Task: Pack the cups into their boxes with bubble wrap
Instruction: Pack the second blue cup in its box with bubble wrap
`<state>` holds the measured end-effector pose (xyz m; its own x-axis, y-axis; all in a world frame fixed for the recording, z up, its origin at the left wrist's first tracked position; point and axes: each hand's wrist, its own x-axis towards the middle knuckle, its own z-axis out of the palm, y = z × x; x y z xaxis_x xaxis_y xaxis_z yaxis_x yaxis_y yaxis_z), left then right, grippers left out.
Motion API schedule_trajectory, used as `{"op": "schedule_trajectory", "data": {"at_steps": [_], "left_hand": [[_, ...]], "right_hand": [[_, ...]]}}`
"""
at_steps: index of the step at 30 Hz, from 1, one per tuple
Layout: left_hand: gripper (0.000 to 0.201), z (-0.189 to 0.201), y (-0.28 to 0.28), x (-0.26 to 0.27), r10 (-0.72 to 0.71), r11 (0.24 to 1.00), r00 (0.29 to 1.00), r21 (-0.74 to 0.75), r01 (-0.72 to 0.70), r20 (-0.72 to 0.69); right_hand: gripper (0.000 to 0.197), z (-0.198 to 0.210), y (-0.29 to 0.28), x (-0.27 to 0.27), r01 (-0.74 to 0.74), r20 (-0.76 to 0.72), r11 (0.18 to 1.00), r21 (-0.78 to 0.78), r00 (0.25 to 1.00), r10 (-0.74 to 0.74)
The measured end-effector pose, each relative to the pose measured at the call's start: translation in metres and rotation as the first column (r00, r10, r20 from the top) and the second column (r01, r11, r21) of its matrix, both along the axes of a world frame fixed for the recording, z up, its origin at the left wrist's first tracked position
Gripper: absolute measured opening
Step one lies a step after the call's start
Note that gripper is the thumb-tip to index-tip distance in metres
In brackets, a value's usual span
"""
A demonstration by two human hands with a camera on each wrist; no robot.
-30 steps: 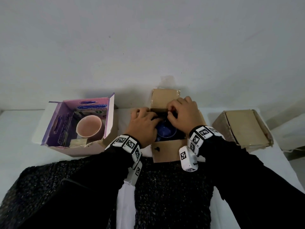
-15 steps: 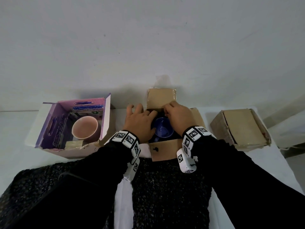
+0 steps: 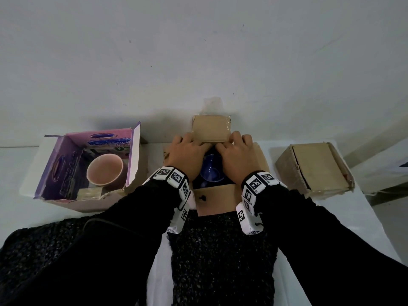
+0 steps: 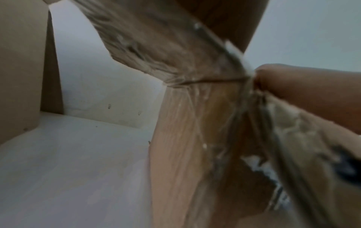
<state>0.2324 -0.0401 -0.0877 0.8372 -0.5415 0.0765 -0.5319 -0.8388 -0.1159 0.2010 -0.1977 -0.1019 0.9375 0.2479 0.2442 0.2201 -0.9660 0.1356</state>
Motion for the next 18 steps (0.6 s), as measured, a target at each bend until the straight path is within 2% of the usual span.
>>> {"op": "schedule_trajectory", "data": {"at_steps": [2,7,10,12,13,16,18], "left_hand": [[0.034,-0.003,-0.002,-0.001,-0.006,1.000,1.000,0.005,0.006,-0.025],[0.034,-0.010,-0.002,-0.002,0.005,0.998,1.000,0.070,-0.005,-0.007],[0.023,-0.005,-0.001,-0.006,0.022,1.000,0.998,0.002,-0.022,0.051],[0.022,-0.003,-0.001,-0.010,0.015,1.000,0.998,-0.026,-0.014,0.065],[0.026,-0.003,-0.001,-0.013,0.017,0.999,0.998,-0.028,-0.015,0.054],[0.049,-0.004,0.002,-0.022,0.054,0.997,0.998,-0.052,-0.053,0.012],[0.065,-0.004,0.003,-0.031,0.056,0.998,0.998,-0.014,-0.056,-0.012]], "right_hand": [[0.041,-0.001,0.001,0.000,0.008,-0.010,1.000,0.018,1.000,-0.008],[0.038,0.001,0.000,-0.001,0.012,-0.066,0.999,-0.051,0.998,-0.015],[0.028,0.006,-0.001,-0.004,0.039,-0.063,0.997,-0.070,0.997,-0.043],[0.009,0.006,-0.003,-0.008,0.060,-0.072,0.996,-0.068,0.995,-0.065],[0.004,0.006,-0.004,-0.010,0.070,-0.083,0.996,-0.061,0.994,-0.075],[0.004,0.005,-0.003,-0.013,0.080,-0.115,0.994,-0.080,0.989,-0.089],[0.013,0.007,-0.003,-0.017,0.086,-0.123,0.994,-0.070,0.988,-0.094]]}}
